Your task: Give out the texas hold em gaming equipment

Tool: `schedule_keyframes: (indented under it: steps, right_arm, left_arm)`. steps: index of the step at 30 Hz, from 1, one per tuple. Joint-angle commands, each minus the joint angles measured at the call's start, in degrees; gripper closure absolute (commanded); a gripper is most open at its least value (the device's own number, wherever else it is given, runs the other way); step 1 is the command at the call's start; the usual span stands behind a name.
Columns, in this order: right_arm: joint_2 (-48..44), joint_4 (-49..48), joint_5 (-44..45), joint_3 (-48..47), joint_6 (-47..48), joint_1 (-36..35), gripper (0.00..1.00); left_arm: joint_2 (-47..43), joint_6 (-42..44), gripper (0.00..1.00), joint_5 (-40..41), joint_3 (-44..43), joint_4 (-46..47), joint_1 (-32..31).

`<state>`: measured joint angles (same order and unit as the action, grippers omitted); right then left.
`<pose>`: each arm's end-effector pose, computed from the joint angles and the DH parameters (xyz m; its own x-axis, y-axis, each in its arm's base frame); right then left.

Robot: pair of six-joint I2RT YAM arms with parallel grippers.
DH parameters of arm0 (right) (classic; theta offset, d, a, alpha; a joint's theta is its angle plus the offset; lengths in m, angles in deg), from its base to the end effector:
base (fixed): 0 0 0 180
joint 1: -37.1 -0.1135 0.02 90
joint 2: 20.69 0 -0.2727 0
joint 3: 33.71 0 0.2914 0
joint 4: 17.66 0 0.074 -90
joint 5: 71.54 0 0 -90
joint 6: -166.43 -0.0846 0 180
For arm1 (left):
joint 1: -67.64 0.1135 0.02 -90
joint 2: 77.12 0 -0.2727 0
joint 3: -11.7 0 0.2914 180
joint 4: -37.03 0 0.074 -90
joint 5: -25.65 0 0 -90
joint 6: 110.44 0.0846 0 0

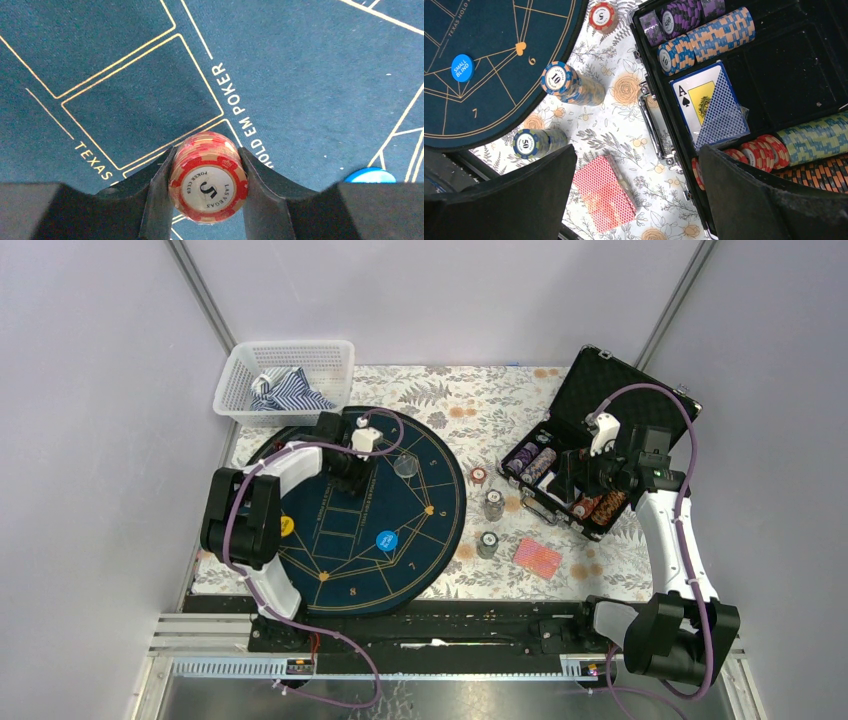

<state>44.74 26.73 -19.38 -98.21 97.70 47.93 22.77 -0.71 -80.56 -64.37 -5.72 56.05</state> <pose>0.3014 -0.0048 0.2567 -0.5509 -0.1863 -0.8135 -0.5099 0.8468 0.1514 0.3823 -0.1025 0.1220 -0.7442 0.4835 -0.4608 0.5874 0.8022 -0.1069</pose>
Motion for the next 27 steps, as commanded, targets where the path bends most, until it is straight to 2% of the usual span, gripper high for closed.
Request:
schedule_keyframes:
  steps: [1,4,10,16,21,24,27]
  right_arm:
    - [0.0,0.5,-1.6,-1.3,-0.2,0.1,0.00]
    - [0.1,0.4,-1.4,-1.0,-0.1,0.1,0.00]
    - [0.1,0.6,-1.2,-1.0,0.1,0.2,0.00]
    - [0.2,1.3,-1.8,-1.5,0.3,0.2,0.00]
    - [-0.2,1.9,-3.3,-2.0,-0.6,0.2,0.00]
    - [-0.2,1.6,-4.2,-1.7,-1.1,0.2,0.00]
    - [-0.1,1.2,-4.0,-1.1,-1.2,0.2,0.00]
  left_arm:
    - [-3.0,1.6,0.91,1.0,2.5,11.2,1.0]
    - [-2.4,1.8,0.83,1.1,4.3,13.3,1.3]
    - [-3.2,3.3,0.47,1.4,5.1,11.6,1.4]
    - [-5.4,5.5,0.27,1.1,2.9,5.2,1.3]
    - [-7.7,5.2,0.17,-1.2,-3.1,0.7,0.2]
    - [-6.6,3.5,0.12,-2.0,-9.9,-1.2,-3.3]
    - [-3.0,1.2,0.12,-4.3,-16.4,-1.5,-7.2]
